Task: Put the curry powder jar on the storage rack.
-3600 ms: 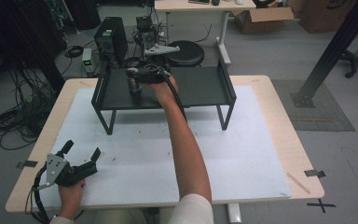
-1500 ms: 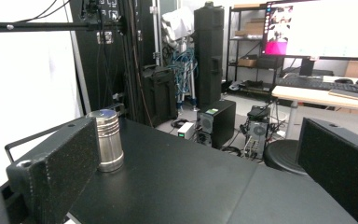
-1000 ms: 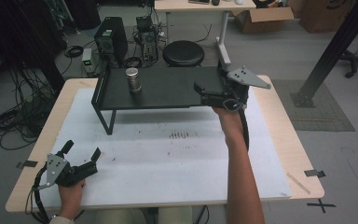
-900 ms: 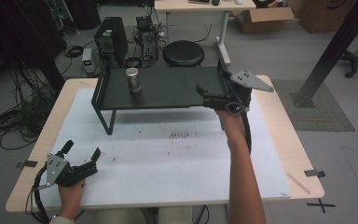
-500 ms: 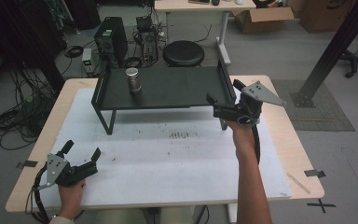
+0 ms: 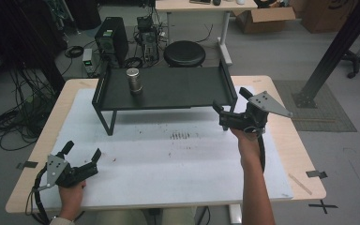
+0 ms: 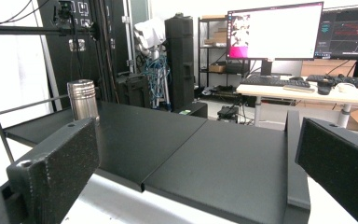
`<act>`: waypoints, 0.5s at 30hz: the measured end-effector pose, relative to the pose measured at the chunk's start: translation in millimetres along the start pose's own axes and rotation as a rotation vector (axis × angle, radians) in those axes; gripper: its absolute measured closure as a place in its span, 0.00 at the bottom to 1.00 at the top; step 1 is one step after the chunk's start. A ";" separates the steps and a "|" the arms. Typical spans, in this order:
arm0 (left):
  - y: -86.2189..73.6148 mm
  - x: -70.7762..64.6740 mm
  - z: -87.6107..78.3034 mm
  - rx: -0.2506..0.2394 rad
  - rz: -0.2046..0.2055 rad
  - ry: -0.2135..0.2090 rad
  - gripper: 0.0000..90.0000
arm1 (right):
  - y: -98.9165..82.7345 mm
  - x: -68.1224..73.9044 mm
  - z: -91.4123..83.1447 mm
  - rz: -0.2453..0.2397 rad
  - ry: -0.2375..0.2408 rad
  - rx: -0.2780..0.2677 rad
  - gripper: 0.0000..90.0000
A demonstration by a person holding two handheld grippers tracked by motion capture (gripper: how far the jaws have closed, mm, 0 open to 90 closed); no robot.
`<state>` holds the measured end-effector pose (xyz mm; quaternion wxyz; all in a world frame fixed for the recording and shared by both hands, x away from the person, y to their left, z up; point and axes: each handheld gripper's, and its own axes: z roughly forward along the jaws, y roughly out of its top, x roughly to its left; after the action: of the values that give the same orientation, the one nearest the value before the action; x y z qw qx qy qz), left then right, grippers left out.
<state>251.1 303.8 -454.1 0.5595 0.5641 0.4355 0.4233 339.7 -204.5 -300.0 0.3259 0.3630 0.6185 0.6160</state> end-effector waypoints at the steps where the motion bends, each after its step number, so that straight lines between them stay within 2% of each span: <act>1: -0.1 -0.1 -0.1 -0.001 -0.001 0.000 0.00 | -1.0 0.2 -1.2 0.001 -0.001 0.002 0.00; 9: 0.0 -0.1 0.0 0.000 0.001 0.000 0.00 | -5.8 1.1 -12.6 -0.006 -0.012 -0.018 0.00; 15: 0.0 -0.2 0.0 0.000 0.001 0.000 0.00 | -17.2 1.5 -20.6 -0.009 -0.019 -0.013 0.00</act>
<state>251.1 303.6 -454.1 0.5592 0.5642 0.4354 0.4236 320.5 -213.7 -316.6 0.3371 0.3639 0.6128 0.6151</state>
